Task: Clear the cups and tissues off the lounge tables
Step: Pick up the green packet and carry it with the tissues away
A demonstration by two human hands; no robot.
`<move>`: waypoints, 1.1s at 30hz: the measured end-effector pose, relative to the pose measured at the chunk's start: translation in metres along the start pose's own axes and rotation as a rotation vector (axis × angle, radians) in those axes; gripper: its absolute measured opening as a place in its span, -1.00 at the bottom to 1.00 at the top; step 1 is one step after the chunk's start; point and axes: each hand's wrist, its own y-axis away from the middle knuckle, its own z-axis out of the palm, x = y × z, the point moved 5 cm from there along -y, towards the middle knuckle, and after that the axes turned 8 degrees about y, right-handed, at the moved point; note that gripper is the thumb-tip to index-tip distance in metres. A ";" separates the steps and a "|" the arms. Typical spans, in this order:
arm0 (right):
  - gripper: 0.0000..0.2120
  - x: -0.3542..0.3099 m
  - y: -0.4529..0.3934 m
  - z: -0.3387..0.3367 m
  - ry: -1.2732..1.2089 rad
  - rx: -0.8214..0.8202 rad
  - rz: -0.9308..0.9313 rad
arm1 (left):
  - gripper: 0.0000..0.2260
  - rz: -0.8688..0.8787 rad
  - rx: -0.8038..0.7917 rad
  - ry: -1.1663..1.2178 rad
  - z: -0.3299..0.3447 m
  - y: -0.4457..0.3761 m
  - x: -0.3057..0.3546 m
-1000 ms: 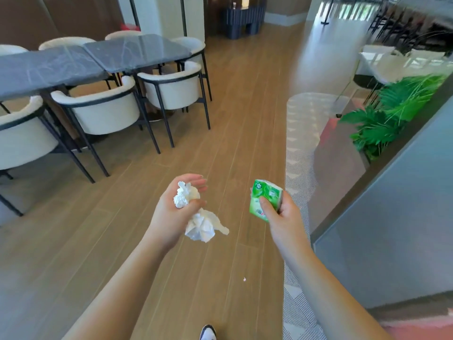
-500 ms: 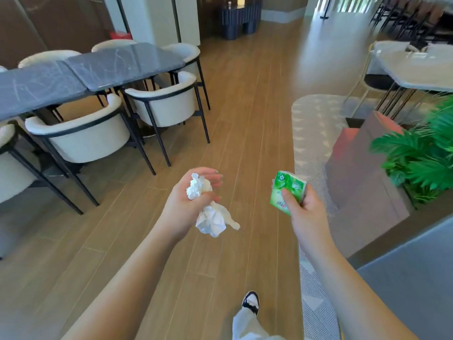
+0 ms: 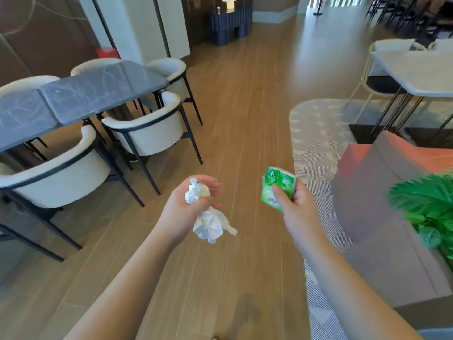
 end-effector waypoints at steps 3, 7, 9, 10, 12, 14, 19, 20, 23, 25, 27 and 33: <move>-0.78 0.015 -0.045 0.011 -0.025 -0.007 0.024 | -0.66 0.011 -0.008 0.009 -0.001 -0.053 -0.010; -0.81 0.031 -0.111 0.034 -0.064 -0.026 0.058 | -0.68 0.010 -0.003 0.045 -0.009 -0.125 -0.022; -0.80 0.036 -0.150 0.050 -0.071 -0.048 0.055 | -0.69 0.017 0.003 0.061 -0.016 -0.164 -0.028; -0.80 0.039 -0.170 0.057 -0.084 -0.052 0.057 | -0.69 0.012 0.001 0.061 -0.019 -0.185 -0.029; -0.78 0.040 -0.211 0.071 -0.130 -0.061 0.062 | -0.69 -0.004 0.001 0.057 -0.026 -0.225 -0.029; -0.74 0.036 -0.251 0.085 -0.187 -0.073 0.051 | -0.69 -0.004 -0.008 0.062 -0.033 -0.264 -0.025; -0.74 0.034 -0.333 0.106 -0.251 -0.094 0.058 | -0.69 0.002 -0.038 0.049 -0.045 -0.354 -0.013; -0.74 0.036 -0.347 0.108 -0.252 -0.090 0.060 | -0.69 0.005 -0.040 0.051 -0.045 -0.371 -0.014; -0.75 0.044 -0.393 0.111 -0.251 -0.100 0.072 | -0.69 0.003 -0.043 0.049 -0.045 -0.424 -0.021; -0.75 0.054 -0.427 0.109 -0.257 -0.092 0.092 | -0.69 -0.007 -0.046 0.056 -0.042 -0.460 -0.030; -0.75 0.066 -0.463 0.105 -0.268 -0.070 0.117 | -0.69 -0.032 -0.042 0.059 -0.036 -0.498 -0.041; -0.76 0.082 -0.590 0.079 -0.297 -0.048 0.129 | -0.68 -0.070 -0.051 0.011 0.001 -0.622 -0.051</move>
